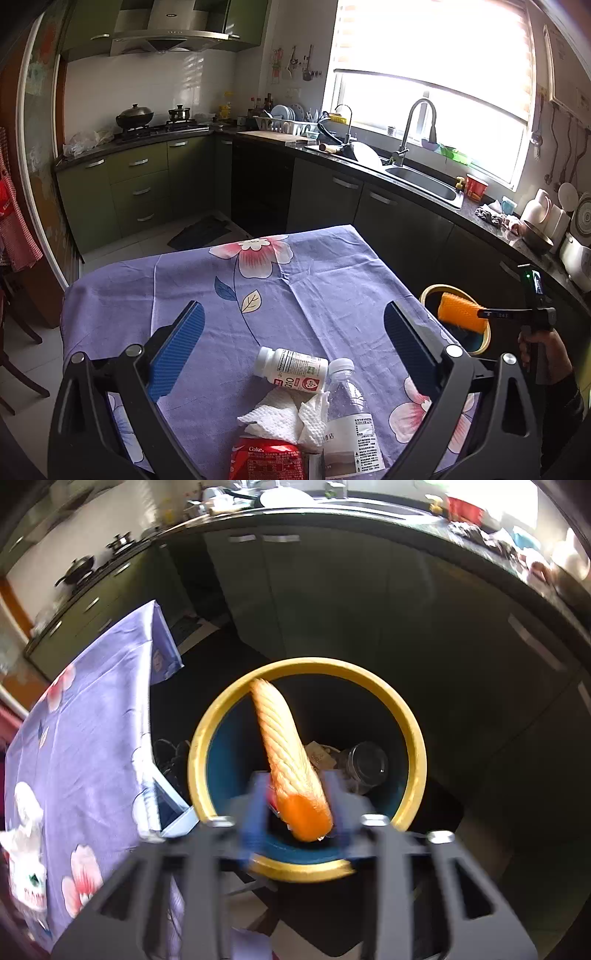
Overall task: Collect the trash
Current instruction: 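Carry the foam net over the trash bin and release it with the right gripper, then grasp the clear water bottle around its label with the left gripper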
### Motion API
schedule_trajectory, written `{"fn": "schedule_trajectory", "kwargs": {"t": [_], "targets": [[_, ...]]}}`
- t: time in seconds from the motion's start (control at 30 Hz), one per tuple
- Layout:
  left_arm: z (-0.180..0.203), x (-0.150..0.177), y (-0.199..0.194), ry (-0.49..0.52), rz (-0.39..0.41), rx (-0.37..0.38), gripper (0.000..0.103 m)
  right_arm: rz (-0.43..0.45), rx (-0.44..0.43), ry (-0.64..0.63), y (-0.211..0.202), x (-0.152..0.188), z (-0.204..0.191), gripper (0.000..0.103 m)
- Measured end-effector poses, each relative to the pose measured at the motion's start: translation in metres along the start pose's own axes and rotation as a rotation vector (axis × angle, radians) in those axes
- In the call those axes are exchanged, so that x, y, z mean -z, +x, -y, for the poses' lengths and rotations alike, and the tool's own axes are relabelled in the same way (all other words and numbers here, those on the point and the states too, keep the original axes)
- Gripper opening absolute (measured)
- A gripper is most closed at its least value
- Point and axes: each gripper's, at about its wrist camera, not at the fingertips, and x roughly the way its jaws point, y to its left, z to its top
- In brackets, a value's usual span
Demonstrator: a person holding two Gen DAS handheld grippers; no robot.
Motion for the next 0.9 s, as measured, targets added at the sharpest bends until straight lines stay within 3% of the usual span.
{"fn": "schedule_trajectory", "kwargs": {"t": [0.27,0.47,0.6,0.73,0.9], "targets": [[0.008,0.003,0.004,0.022,-0.025,0.001,0.093,0.078,-0.044,0.004,-0.035,0.014,0.000,0.052],[0.020,0.010,0.014,0.051,-0.097,0.020,0.093,0.098,-0.083,-0.003,-0.051,0.026,-0.002,0.058],[0.029,0.020,0.025,0.066,-0.216,0.052,0.093,0.090,-0.109,-0.012,-0.048,0.032,-0.005,0.058],[0.032,0.037,0.045,0.017,-0.420,0.135,0.093,0.080,-0.131,-0.015,-0.043,0.036,-0.004,0.058],[0.041,0.058,0.062,0.001,-0.605,0.165,0.093,0.068,-0.155,-0.011,-0.037,0.041,0.000,0.058]]}}
